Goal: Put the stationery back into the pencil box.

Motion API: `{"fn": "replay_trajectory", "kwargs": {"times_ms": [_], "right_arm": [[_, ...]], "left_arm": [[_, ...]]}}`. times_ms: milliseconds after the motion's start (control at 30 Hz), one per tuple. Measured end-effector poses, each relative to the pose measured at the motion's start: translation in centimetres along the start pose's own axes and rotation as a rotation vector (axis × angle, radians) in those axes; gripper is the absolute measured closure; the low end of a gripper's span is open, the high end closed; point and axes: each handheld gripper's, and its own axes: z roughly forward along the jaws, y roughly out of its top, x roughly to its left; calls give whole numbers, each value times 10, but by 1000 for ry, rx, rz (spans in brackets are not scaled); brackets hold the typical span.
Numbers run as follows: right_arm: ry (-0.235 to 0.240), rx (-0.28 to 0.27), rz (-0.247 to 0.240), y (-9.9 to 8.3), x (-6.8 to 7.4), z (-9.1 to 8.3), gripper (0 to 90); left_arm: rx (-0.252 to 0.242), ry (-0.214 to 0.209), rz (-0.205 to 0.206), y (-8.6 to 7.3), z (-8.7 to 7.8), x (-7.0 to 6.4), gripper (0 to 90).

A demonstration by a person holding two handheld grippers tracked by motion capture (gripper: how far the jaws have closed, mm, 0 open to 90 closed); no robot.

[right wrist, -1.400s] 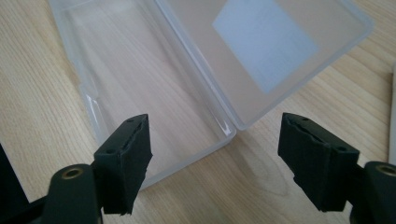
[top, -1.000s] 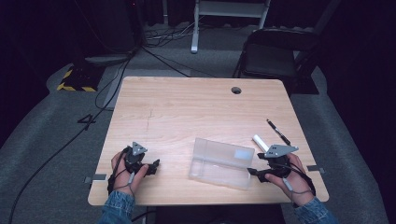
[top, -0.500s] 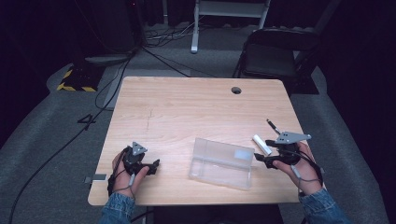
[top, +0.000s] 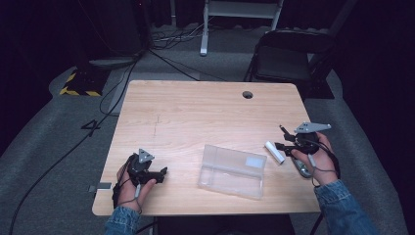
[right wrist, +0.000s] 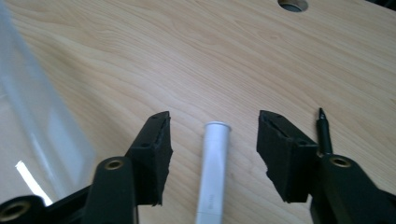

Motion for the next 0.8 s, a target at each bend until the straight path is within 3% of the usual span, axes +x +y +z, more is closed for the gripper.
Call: {"fn": "replay_trajectory", "kwargs": {"times_ms": [400,600,800], "right_arm": [[-110,154,66,1,-50,31,564],[-116,192,109,-4,-71,51,575],[-133,187,126,-4,-84,66,576]], "left_arm": [[-2,-4,1,0,1,1,130],[-2,-5,2,1,1,1,130],[-3,-8,2,1,1,1,130]]}}
